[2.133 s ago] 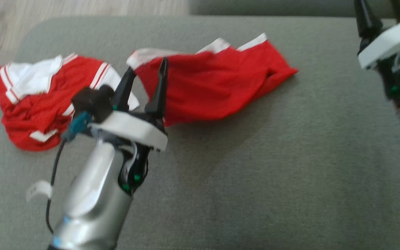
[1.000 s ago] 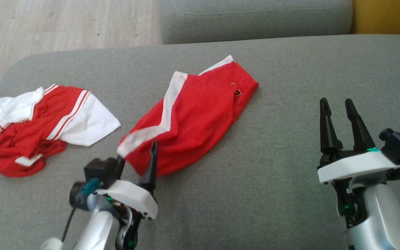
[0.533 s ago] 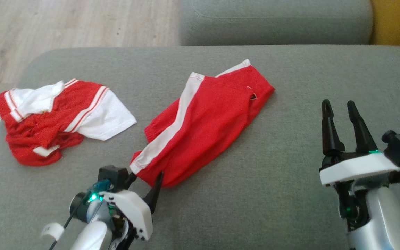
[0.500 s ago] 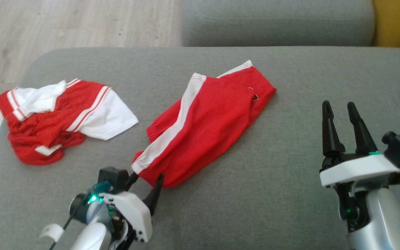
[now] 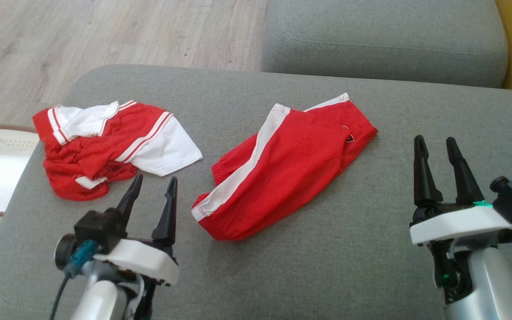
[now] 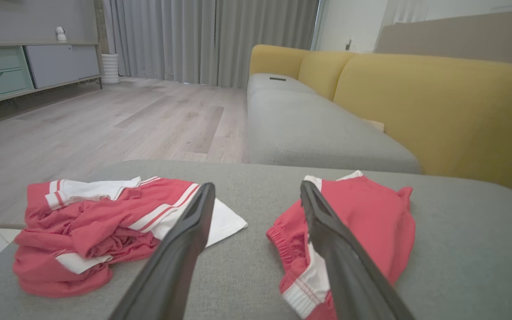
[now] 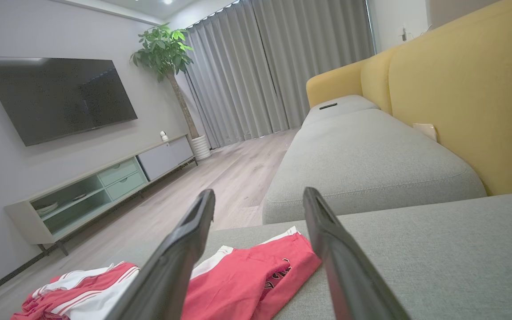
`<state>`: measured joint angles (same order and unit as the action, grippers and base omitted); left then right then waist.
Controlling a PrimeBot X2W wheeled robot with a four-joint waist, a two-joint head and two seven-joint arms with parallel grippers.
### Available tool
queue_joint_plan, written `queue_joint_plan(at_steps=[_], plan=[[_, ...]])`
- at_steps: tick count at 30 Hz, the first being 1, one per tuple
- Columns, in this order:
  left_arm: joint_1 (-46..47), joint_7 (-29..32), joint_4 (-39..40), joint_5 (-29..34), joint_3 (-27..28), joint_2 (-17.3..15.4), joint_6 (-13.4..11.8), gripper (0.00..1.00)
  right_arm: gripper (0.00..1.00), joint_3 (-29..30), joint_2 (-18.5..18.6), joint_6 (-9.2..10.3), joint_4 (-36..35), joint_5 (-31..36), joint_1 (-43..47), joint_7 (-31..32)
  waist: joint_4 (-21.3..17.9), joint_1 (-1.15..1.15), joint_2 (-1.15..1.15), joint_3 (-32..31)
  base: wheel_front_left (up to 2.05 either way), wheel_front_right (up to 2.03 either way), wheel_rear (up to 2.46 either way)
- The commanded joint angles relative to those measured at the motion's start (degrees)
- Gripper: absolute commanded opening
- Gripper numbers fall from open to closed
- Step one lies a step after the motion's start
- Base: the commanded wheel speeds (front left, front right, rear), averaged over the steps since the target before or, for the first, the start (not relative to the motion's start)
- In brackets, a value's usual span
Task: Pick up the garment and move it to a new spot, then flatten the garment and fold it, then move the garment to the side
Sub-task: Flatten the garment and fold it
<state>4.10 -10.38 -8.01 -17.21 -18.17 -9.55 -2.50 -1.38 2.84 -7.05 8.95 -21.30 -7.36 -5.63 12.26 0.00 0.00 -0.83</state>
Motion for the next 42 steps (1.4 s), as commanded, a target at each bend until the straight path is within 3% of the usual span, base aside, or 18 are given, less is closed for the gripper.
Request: queue_joint_plan(at_steps=[1, 6, 16, 22, 27, 31, 37, 42], plan=[[3.04, -0.92, 2.15, 0.53, 2.15, 0.20, -0.52, 1.00, 1.00, -1.18, 0.04, -0.44, -2.36, 0.42, -0.59, -0.72, -0.05, 0.00, 0.00, -0.03, 0.00, 0.00, 0.00], [1.89, -4.00, 2.35, 1.20, 1.34, 2.72, -1.03, 1.00, 1.00, 0.25, 0.04, -0.44, -3.65, -0.63, 1.14, -2.24, -0.61, 0.00, 0.00, -0.09, 0.00, 0.00, 0.00], [-0.29, -4.60, 3.28, 2.33, 2.48, 5.83, -1.05, 1.00, 1.00, -0.45, 0.04, -0.44, -2.99, -4.61, 4.63, -5.02, -2.99, 0.00, 0.00, -0.13, 0.00, 0.00, 0.00], [0.79, -4.61, 3.17, 2.96, 2.57, 6.30, 0.14, 1.00, 1.00, -0.22, 0.04, -0.44, -3.68, -0.61, 1.70, -2.46, -1.50, 0.00, 0.00, 2.66, 0.00, 0.00, 0.00], [3.94, -4.61, 3.94, 2.84, 1.17, 6.56, 0.42, 1.00, 1.00, -1.94, 0.49, -0.44, -4.05, 7.02, -6.49, 4.29, 1.75, 0.00, 0.00, 8.19, 0.00, 0.00, 0.00], [7.36, -4.62, 5.02, 1.50, -1.15, 6.64, 0.16, 1.00, 1.00, -5.50, 4.45, -0.44, -0.53, 9.40, -16.45, 10.93, 5.27, 0.00, 0.00, 12.87, 0.00, 0.00, 0.00], [12.28, -4.62, 5.80, -1.29, -5.11, 6.66, -1.03, 1.00, 1.00, -12.07, 11.12, -0.44, 7.48, 5.39, -28.98, 18.12, 10.48, 0.00, 0.00, 17.65, 0.00, 0.00, 0.00], [16.50, -4.62, 6.94, -4.17, -8.75, 6.66, -2.49, 1.00, 1.00, -22.71, 18.17, -0.44, 15.28, -1.83, -39.28, 23.68, 14.78, 0.00, 0.00, 21.27, 0.00, 0.00, 0.00]])
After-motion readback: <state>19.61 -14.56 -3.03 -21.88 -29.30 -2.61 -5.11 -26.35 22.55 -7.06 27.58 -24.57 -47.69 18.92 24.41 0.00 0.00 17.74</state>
